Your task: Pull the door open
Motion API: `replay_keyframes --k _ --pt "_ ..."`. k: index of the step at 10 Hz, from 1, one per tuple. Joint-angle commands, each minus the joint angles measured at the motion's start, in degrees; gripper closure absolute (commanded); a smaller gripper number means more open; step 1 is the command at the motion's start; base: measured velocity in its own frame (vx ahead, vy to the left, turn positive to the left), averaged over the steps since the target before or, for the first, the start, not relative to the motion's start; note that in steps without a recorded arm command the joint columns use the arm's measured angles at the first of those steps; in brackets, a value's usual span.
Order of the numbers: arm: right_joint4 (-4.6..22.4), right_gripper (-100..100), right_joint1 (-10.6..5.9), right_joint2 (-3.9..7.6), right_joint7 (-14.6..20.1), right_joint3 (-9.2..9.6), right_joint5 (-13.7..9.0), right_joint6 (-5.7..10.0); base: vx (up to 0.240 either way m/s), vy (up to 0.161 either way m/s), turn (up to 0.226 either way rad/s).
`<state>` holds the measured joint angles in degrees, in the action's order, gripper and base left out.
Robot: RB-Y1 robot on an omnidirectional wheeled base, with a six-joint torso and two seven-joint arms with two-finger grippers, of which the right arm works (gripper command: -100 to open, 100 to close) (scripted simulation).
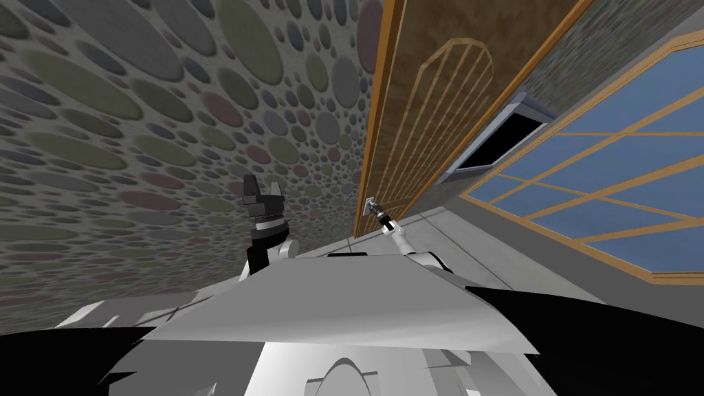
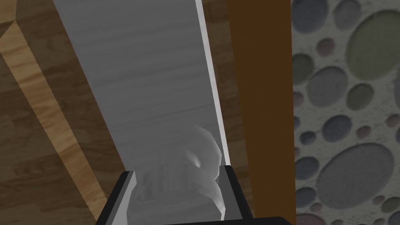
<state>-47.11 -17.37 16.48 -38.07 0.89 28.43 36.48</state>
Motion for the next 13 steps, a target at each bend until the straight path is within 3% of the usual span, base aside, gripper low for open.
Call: replay_keyframes --k 1,8,9,13 --pt "-0.07 100 0.03 -0.09 2.29 -0.10 -1.61 0.00 -0.055 -0.073 0.147" --pt "-0.99 100 0.82 0.03 13.00 -0.71 -10.19 -0.94 -0.076 -0.076 0.179" --pt "-0.99 100 0.82 0.03 13.25 -0.71 -10.19 -0.94 -0.061 -0.050 0.065" --pt "-1.66 100 1.40 0.12 19.79 -1.16 -16.37 -1.62 -0.067 -0.063 0.166"
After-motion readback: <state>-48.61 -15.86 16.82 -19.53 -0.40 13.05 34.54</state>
